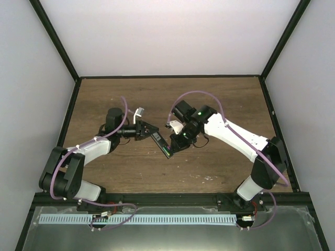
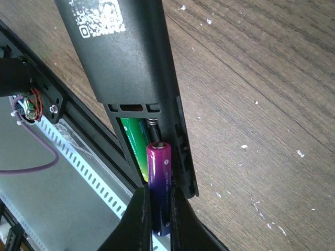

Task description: Load the batteries into the remote control

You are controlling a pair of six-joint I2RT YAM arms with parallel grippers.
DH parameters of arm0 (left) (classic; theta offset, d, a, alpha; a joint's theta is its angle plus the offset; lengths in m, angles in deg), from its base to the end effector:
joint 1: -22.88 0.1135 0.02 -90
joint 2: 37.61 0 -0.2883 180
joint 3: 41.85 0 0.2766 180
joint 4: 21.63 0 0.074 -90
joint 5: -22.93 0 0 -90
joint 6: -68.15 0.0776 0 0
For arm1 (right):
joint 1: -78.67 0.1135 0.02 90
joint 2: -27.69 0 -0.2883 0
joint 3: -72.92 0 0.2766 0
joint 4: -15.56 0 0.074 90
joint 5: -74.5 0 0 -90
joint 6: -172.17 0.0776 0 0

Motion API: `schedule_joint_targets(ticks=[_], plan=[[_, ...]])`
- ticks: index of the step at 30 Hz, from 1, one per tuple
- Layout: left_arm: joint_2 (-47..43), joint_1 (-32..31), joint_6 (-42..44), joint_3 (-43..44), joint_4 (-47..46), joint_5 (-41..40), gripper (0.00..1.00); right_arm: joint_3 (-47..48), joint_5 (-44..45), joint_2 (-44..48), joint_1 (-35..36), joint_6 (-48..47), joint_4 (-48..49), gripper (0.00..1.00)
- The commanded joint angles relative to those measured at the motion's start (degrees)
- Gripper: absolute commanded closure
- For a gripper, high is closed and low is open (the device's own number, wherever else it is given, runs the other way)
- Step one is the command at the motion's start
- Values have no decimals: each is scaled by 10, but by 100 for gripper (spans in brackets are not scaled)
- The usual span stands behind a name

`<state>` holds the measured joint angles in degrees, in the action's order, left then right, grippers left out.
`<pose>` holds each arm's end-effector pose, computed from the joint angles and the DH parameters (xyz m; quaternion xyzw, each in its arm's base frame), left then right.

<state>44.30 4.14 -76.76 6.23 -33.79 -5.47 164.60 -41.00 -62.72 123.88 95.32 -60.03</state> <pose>0.2738 -0.1650 0.2040 0.0527 0.7649 -0.6283 0.1322 0.2141 0.2631 0.2692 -0.2957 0.9203 0.2558 0.0096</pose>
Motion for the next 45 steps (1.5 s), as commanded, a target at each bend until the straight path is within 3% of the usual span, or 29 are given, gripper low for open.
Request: schedule_joint_targets(ticks=[1, 26, 45], plan=[[-7, -2, -17, -3, -17, 7, 100, 27, 6, -12, 6, -9, -7, 99], [-2, -2, -72, -19, -86, 30, 100, 43, 27, -49, 9, -4, 8, 97], [-2, -2, -93, -28, -116, 35, 100, 81, 28, -26, 9, 1, 8, 87]])
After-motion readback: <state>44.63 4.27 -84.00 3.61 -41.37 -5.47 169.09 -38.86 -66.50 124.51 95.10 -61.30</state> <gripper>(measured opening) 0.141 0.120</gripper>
